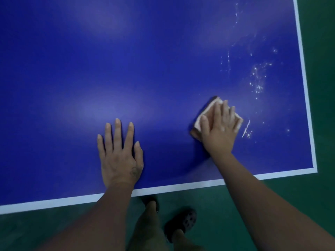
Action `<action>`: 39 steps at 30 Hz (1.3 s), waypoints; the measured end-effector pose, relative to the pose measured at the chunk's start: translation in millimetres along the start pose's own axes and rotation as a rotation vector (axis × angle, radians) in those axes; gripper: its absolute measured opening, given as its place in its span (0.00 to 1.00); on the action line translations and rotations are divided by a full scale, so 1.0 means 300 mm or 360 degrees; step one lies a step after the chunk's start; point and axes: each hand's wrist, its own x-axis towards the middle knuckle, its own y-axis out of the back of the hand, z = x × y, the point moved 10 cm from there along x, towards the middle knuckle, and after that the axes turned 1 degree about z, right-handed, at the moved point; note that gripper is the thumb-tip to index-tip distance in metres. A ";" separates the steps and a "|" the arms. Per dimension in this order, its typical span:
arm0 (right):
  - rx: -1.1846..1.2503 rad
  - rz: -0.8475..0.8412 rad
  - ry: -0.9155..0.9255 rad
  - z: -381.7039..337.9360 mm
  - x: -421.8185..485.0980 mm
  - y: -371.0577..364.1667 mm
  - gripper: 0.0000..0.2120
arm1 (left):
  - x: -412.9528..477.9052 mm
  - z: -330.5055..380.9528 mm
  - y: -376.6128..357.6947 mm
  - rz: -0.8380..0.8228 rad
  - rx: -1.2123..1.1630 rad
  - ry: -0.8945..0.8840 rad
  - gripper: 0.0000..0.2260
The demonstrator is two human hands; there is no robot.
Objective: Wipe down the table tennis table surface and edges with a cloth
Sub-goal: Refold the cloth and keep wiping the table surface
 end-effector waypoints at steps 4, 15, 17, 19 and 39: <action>0.0007 0.0008 0.0475 -0.289 -0.173 -0.056 0.34 | -0.004 -0.002 0.006 0.0031 0.0003 0.0003 0.28; -0.0139 -0.0025 0.0592 0.160 -0.304 0.010 0.34 | -0.007 0.005 0.026 0.0123 0.0030 -0.0023 0.28; -0.0143 -0.0041 0.0437 0.171 -0.302 0.007 0.35 | -0.010 0.012 0.034 0.0144 0.0030 -0.0038 0.27; -0.0091 -0.0033 0.0366 0.105 -0.313 -0.001 0.35 | -0.013 0.020 0.041 0.0147 0.0025 -0.0047 0.27; -0.0111 -0.0069 0.0798 0.599 -0.306 0.055 0.35 | -0.163 0.739 -0.158 0.0046 -0.0076 0.0142 0.28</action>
